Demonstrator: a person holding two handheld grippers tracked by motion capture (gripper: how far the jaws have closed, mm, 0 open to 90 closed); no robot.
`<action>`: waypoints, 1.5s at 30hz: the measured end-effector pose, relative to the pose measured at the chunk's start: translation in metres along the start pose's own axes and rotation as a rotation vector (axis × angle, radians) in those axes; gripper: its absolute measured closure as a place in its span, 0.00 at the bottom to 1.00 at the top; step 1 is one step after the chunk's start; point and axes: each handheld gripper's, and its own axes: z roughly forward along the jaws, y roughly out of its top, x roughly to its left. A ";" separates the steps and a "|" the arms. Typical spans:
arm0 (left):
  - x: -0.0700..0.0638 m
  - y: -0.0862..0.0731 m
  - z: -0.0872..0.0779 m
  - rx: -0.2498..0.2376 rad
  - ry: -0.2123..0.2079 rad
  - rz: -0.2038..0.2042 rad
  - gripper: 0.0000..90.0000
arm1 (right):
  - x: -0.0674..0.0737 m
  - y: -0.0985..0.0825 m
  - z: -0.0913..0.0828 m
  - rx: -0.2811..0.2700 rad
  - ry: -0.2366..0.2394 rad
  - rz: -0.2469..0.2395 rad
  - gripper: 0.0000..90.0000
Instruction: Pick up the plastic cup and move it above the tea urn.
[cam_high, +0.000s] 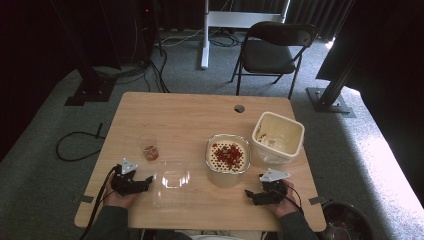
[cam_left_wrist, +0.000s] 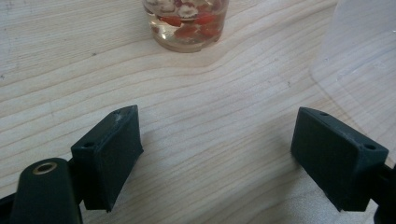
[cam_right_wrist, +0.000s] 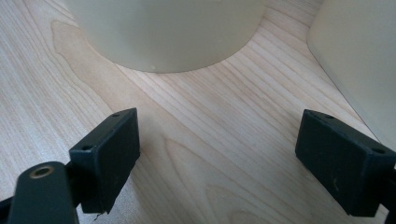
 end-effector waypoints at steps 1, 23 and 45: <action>0.000 0.000 0.000 0.000 0.000 0.000 0.19 | 0.000 0.000 0.000 0.000 0.000 0.000 0.15; -0.003 0.003 -0.002 0.009 -0.029 0.024 0.32 | 0.000 0.000 0.000 0.000 -0.001 -0.001 0.15; -0.009 0.025 -0.034 -0.118 -0.078 -0.070 0.37 | 0.000 0.000 0.000 0.000 -0.004 0.004 0.15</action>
